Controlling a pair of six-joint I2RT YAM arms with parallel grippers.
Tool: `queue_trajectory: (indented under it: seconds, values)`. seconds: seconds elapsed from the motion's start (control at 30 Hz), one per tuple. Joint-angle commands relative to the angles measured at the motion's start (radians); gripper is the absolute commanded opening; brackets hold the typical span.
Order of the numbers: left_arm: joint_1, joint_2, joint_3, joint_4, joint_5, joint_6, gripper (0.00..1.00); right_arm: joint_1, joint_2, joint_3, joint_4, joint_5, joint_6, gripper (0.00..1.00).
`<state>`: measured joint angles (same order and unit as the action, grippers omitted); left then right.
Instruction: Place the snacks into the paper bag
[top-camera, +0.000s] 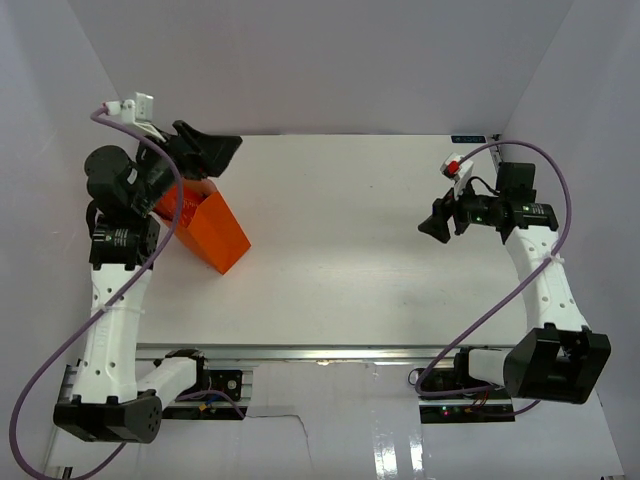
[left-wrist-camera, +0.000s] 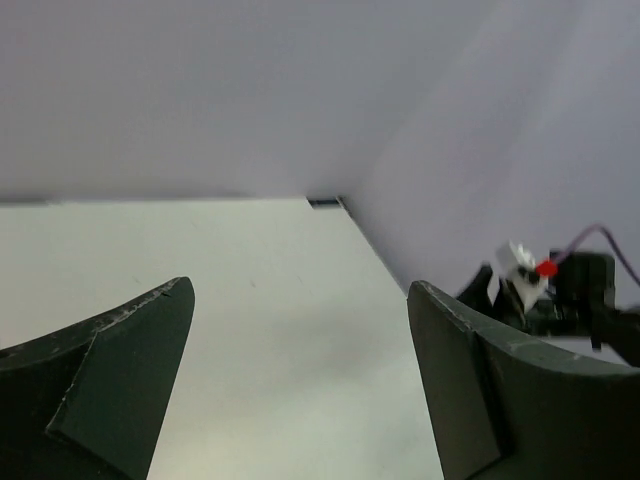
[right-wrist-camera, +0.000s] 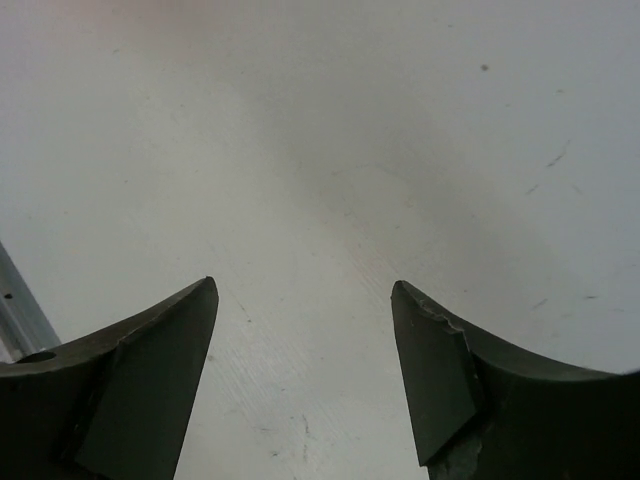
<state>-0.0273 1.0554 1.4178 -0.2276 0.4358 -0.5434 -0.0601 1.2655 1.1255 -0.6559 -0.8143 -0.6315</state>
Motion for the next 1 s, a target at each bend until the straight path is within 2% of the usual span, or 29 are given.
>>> queue_trajectory:
  seconds: [0.0,0.03,0.07,0.1,0.17,0.47,0.73,0.97]
  values:
    - [-0.009,-0.008,-0.131,0.083,0.314,-0.075,0.98,-0.01,-0.067,0.083,0.002,0.095,0.022,0.77]
    - [-0.016,-0.02,-0.188,0.088,0.328,-0.066,0.98,-0.014,-0.075,0.091,0.002,0.122,0.03,0.82]
    - [-0.028,-0.04,-0.216,0.089,0.354,-0.058,0.98,-0.015,-0.083,0.095,0.002,0.133,0.051,0.94]
    - [-0.031,-0.046,-0.242,0.091,0.368,-0.053,0.98,-0.017,-0.098,0.105,0.002,0.144,0.061,0.99]
    - [-0.051,-0.066,-0.31,0.091,0.386,-0.047,0.98,-0.018,-0.113,0.109,0.004,0.188,0.096,0.9]
    - [-0.224,-0.126,-0.456,0.091,0.291,-0.006,0.98,-0.018,-0.178,0.122,0.009,0.409,0.242,0.9]
    - [-0.244,-0.149,-0.477,0.083,0.264,-0.006,0.98,-0.018,-0.276,0.031,0.082,0.556,0.401,0.9]
    - [-0.246,-0.175,-0.485,0.044,0.251,0.005,0.98,-0.018,-0.334,-0.021,0.111,0.632,0.45,0.9]
